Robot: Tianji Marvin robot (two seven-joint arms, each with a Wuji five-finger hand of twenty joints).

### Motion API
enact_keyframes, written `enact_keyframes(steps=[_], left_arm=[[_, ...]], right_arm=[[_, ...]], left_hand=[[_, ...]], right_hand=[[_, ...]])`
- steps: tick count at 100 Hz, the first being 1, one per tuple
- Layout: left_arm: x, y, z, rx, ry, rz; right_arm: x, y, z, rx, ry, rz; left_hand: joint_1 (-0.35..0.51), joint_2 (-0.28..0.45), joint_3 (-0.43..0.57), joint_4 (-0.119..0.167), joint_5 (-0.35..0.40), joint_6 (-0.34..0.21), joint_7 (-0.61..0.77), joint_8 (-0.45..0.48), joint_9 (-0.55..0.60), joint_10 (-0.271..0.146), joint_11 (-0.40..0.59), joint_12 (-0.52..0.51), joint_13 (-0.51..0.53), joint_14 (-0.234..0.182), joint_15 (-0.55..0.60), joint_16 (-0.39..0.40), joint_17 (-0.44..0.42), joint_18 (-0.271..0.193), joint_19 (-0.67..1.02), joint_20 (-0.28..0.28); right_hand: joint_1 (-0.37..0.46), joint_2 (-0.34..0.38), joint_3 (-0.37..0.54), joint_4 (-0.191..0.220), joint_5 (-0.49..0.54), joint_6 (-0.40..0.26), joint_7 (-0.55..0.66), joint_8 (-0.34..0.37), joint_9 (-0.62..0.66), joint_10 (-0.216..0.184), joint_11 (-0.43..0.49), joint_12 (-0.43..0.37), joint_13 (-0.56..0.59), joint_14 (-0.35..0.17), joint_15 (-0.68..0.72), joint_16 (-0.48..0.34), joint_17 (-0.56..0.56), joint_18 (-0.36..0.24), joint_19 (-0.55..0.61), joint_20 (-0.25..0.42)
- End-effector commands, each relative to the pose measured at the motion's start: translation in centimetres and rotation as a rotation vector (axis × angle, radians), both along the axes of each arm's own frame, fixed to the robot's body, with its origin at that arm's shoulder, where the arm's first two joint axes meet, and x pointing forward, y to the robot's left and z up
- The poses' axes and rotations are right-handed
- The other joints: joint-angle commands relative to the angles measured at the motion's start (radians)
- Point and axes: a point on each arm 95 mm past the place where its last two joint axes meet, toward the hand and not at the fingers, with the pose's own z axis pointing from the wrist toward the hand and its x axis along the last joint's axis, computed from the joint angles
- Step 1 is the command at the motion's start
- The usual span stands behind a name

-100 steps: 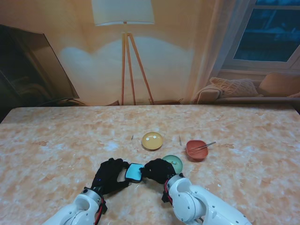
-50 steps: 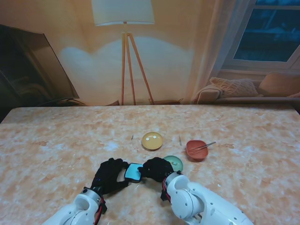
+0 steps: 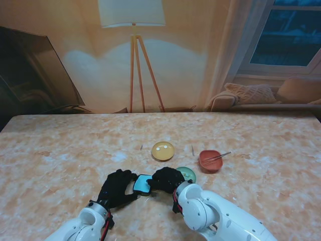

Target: Refill the pill box with tweezers

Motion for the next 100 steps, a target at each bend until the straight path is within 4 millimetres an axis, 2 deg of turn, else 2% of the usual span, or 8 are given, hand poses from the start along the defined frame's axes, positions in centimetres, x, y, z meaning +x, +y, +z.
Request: enact_keyframes(steps=[1, 74, 100], left_arm=[[-1.8, 0.3, -2.7, 0.027, 0.097, -0.009], [-1.7, 0.3, -2.7, 0.032, 0.092, -0.013], [-1.8, 0.4, -2.7, 0.038, 0.100, -0.015]], right_arm=[[-0.3, 0.5, 0.2, -0.002, 0.013, 0.017], [0.4, 1.6, 2.6, -0.015, -0.040, 0.041], [0.7, 1.4, 3.1, -0.029, -0.040, 0.045]], left_hand=[[0.064, 0.036, 0.073, 0.047, 0.018, -0.074, 0.062, 0.023, 0.013, -0.020, 0.003, 0.012, 0.051, 0.017, 0.055, 0.026, 0.064, 0.006, 0.101, 0.044], [0.060, 0.024, 0.095, 0.047, 0.018, -0.075, 0.065, 0.024, 0.015, -0.022, 0.005, 0.014, 0.053, 0.015, 0.056, 0.026, 0.066, 0.006, 0.100, 0.043], [0.056, 0.021, 0.105, 0.046, 0.016, -0.076, 0.063, 0.023, 0.015, -0.023, 0.005, 0.014, 0.052, 0.014, 0.055, 0.026, 0.065, 0.005, 0.099, 0.043]], right_hand=[[-0.022, -0.021, 0.015, 0.035, -0.016, 0.017, -0.012, -0.020, 0.031, 0.009, 0.072, -0.009, 0.064, 0.041, 0.094, -0.015, 0.043, -0.244, 0.186, -0.015], [-0.031, -0.023, 0.018, 0.035, -0.010, 0.009, 0.003, -0.021, 0.036, -0.002, 0.080, -0.013, 0.072, 0.025, 0.098, -0.018, 0.051, -0.254, 0.189, -0.026], [-0.034, -0.028, 0.022, 0.037, -0.007, 0.004, 0.007, -0.018, 0.036, -0.007, 0.081, -0.014, 0.071, 0.020, 0.098, -0.019, 0.053, -0.259, 0.189, -0.030]])
